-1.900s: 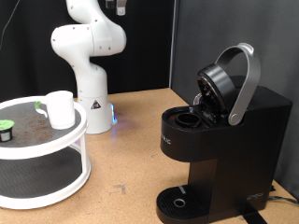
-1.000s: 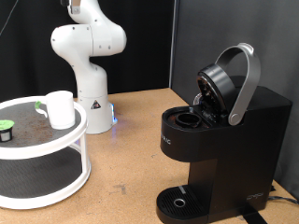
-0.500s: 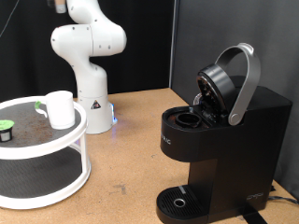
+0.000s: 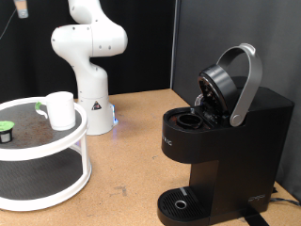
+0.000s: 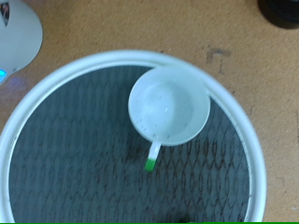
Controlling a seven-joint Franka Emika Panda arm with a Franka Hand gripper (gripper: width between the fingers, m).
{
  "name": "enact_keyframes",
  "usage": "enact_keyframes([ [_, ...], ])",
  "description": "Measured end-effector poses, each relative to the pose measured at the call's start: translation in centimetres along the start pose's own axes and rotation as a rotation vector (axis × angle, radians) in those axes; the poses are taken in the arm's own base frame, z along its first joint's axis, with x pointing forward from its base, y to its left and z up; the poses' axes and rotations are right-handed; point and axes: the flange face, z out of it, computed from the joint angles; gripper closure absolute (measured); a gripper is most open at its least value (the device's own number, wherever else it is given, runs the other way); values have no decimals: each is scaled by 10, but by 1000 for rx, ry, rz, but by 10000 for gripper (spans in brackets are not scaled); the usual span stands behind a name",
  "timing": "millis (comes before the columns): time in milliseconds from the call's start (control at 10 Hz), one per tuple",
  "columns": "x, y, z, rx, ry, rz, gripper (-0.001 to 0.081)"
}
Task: Make a cup of coffee with the keurig machine
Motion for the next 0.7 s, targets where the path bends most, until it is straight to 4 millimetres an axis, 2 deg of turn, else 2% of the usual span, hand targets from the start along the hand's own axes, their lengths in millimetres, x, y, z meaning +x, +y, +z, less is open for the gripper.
enact_keyframes([
  [200,-14,7,5,7,-15,-11,-1],
  [400,-10,5,6,24,7,-67,-1],
  [700,5,6,10,92,10,-421,-1],
])
